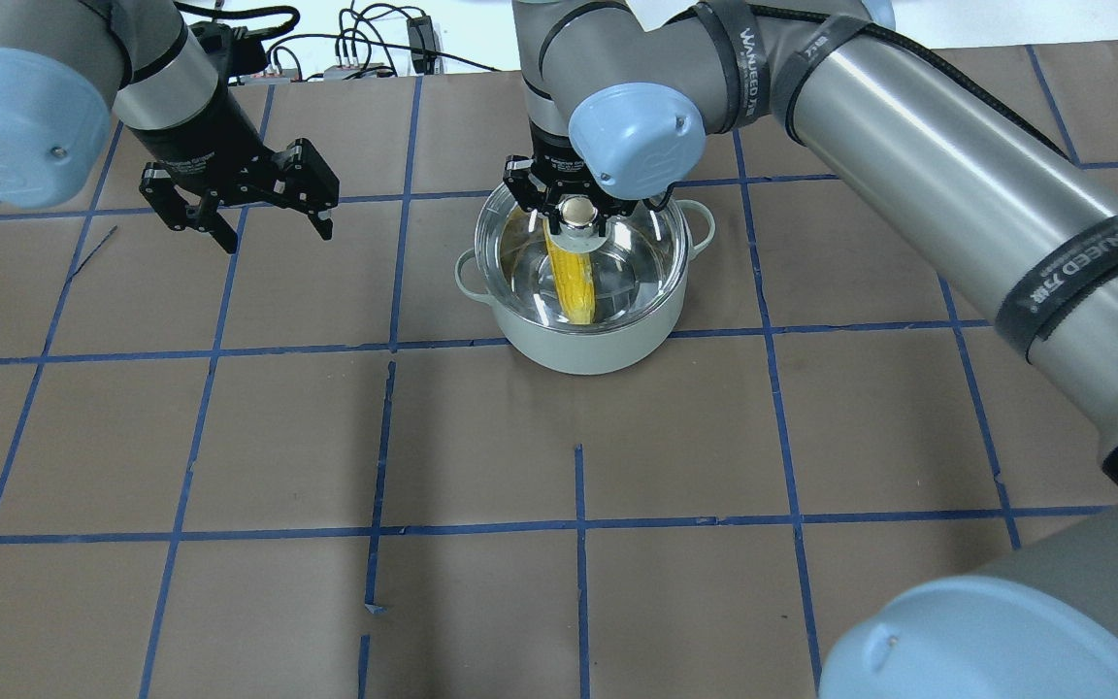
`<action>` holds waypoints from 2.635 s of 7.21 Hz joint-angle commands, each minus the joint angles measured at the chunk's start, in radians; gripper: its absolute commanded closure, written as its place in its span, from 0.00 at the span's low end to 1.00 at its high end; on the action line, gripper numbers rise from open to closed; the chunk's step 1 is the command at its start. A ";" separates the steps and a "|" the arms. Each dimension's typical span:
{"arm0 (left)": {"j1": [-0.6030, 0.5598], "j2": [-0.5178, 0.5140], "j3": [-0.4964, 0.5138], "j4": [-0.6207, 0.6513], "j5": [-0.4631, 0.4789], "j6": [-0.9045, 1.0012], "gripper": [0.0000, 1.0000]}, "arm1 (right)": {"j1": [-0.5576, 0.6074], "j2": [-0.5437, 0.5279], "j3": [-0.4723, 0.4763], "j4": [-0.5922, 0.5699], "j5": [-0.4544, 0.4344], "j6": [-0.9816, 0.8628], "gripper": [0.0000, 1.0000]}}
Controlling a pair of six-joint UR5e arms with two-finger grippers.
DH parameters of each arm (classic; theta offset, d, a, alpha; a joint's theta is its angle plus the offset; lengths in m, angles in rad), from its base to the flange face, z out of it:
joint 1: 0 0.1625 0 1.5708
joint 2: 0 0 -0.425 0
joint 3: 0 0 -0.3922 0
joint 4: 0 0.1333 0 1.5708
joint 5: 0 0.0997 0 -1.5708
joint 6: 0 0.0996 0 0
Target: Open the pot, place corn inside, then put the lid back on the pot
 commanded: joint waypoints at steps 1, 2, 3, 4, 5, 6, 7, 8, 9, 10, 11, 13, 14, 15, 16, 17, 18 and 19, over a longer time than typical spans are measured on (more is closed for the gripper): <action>-0.003 -0.010 -0.002 0.001 -0.002 -0.002 0.00 | -0.003 0.003 0.001 0.000 -0.001 -0.015 0.85; -0.006 -0.016 -0.002 0.001 -0.002 0.001 0.00 | -0.005 0.000 0.001 0.000 -0.003 -0.017 0.85; -0.006 -0.016 -0.004 0.001 0.000 0.002 0.00 | -0.009 -0.006 0.001 0.000 -0.005 -0.017 0.85; -0.004 -0.017 -0.004 0.003 0.000 0.012 0.00 | -0.014 -0.009 0.003 0.002 -0.006 -0.038 0.85; -0.004 -0.016 -0.011 0.020 0.003 0.012 0.00 | -0.014 -0.008 0.003 0.000 -0.001 -0.040 0.85; -0.004 -0.013 -0.025 0.041 0.003 0.012 0.00 | -0.014 -0.006 0.003 0.000 -0.001 -0.032 0.84; -0.003 -0.013 -0.025 0.044 0.003 0.012 0.00 | -0.012 -0.006 0.003 0.000 -0.004 -0.029 0.84; -0.003 -0.013 -0.027 0.044 0.003 0.012 0.00 | -0.012 -0.005 0.003 0.000 -0.005 -0.031 0.84; -0.003 -0.013 -0.025 0.044 0.003 0.012 0.00 | -0.009 -0.003 0.003 0.000 -0.001 -0.026 0.84; -0.001 -0.013 -0.025 0.046 0.003 0.012 0.00 | -0.009 -0.002 0.003 0.002 0.002 -0.026 0.83; -0.001 -0.013 -0.025 0.046 0.003 0.019 0.00 | -0.009 0.000 0.003 0.000 0.003 -0.026 0.83; 0.000 -0.011 -0.014 0.046 0.003 0.033 0.00 | -0.011 -0.002 0.003 0.003 -0.006 -0.029 0.64; 0.002 -0.014 -0.013 0.046 0.003 0.033 0.00 | -0.011 0.000 0.003 0.003 -0.009 -0.029 0.46; 0.002 -0.016 -0.017 0.046 0.003 0.032 0.00 | -0.012 -0.002 0.001 0.006 -0.009 -0.034 0.23; 0.002 -0.017 -0.010 0.047 0.003 0.032 0.00 | -0.012 -0.002 -0.004 0.002 -0.005 -0.032 0.06; 0.003 -0.017 -0.011 0.050 0.003 0.030 0.00 | -0.017 0.000 -0.016 0.003 -0.001 -0.038 0.01; 0.003 -0.017 -0.014 0.052 0.003 0.030 0.00 | -0.034 -0.014 -0.033 0.017 0.003 -0.070 0.00; 0.003 -0.017 -0.013 0.052 0.002 0.030 0.00 | -0.067 -0.052 -0.040 0.093 -0.009 -0.139 0.00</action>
